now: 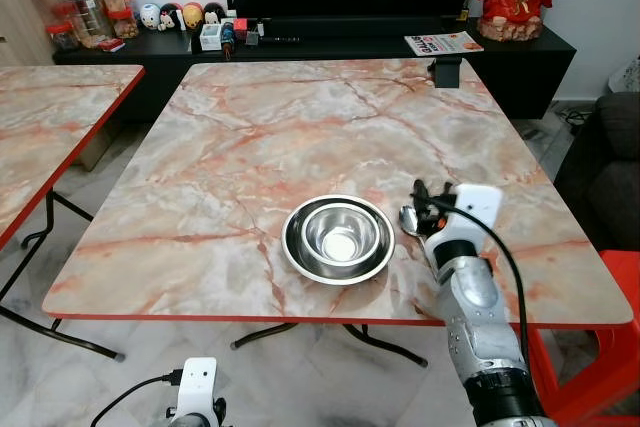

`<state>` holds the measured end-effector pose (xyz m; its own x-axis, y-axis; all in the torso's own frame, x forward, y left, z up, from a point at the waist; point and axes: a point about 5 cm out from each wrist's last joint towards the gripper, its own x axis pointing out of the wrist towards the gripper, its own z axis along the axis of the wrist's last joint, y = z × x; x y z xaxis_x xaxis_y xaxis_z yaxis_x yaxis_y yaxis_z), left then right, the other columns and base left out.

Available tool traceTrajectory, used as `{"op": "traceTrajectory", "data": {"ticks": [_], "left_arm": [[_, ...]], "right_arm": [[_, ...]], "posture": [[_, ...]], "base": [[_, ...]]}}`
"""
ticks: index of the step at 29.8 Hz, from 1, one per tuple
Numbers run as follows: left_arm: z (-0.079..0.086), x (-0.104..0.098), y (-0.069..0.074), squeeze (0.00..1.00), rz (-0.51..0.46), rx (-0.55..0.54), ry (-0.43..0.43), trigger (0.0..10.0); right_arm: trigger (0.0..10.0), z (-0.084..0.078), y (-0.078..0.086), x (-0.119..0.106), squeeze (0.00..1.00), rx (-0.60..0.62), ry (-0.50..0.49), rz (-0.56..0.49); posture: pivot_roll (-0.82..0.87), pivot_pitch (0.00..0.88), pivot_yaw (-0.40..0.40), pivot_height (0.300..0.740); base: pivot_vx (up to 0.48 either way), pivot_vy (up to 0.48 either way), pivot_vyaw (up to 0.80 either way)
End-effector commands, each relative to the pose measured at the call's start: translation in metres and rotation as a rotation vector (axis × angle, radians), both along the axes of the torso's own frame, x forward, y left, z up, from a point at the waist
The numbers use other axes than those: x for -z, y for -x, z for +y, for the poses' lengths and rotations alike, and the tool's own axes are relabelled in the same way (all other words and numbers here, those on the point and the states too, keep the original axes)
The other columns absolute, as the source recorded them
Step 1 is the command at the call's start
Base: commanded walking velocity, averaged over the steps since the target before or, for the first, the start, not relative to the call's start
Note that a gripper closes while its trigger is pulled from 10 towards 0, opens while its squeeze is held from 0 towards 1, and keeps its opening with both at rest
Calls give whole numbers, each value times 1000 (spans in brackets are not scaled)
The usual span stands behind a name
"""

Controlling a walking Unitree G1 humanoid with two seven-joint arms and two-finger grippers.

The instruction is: Setting the table

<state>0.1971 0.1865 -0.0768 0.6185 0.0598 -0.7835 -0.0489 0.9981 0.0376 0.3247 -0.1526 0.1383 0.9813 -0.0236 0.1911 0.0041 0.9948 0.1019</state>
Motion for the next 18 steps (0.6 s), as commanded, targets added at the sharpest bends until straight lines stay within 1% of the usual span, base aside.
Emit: {"op": "traceTrajectory", "data": {"ticks": [1, 3, 5, 7, 9, 10, 11, 12, 13, 14, 15, 16, 18], "left_arm": [[2, -1, -2, 0, -3, 2, 2, 10000], [2, -2, -2, 0, -4, 4, 1, 10000], [2, -2, -3, 0, -4, 4, 0, 10000], [3, -2, -4, 0, -10, -1, 0, 10000], [3, -3, -4, 0, -10, -1, -1, 10000], [4, -3, -4, 0, -10, -2, -1, 10000], [4, -3, -4, 0, -11, -2, 0, 10000], [4, -3, -4, 0, -10, -2, 2, 10000], [4, -3, -4, 0, -10, -2, 2, 10000], [4, -2, -4, 0, -9, 1, 3, 10000], [4, -2, -4, 0, -8, 2, 4, 10000], [4, -2, -3, 0, -8, 3, 6, 10000], [4, -2, -3, 0, -8, 6, 8, 10000]], "right_arm": [[10000, 9, 1, -29, 0, -44, 51, -141], [10000, 20, 2, -45, 0, -93, 70, -209], [10000, 25, 3, -50, 0, -113, 79, -231], [10000, 33, 2, -52, 0, -133, 83, -240], [10000, 34, 2, -51, 0, -136, 79, -237], [10000, 34, 3, -44, 0, -133, 91, -213], [10000, 33, 3, -40, 0, -123, 98, -199], [10000, 25, 4, -30, 0, -74, 111, -147], [10000, 25, 4, -30, 0, -74, 111, -147], [10000, 15, 5, -20, 0, -16, 123, -93], [10000, 9, 6, -15, 0, 14, 136, -64], [10000, -1, 9, -5, 0, 61, 161, -23], [10000, -12, 16, 8, 0, 102, 187, 23]], "posture": [[-108, 0, 38, 740], [-108, 0, 39, 740], [-105, 0, 39, 740], [-100, 0, 40, 740], [-100, 0, 40, 740], [-98, 0, 40, 740], [-95, 0, 42, 740], [-98, 0, 43, 740], [-98, 0, 43, 740], [-100, 0, 44, 740], [-101, 0, 46, 740], [-104, 0, 45, 740], [-108, 0, 45, 740]], "base": [[0, 0, 0], [0, 0, 0], [0, 0, 0], [0, 0, 0], [0, 0, 0], [0, 0, 0], [0, 0, 0], [0, 0, 0], [0, 0, 0], [0, 0, 0], [0, 0, 0], [0, 0, 0], [0, 0, 0]]}}
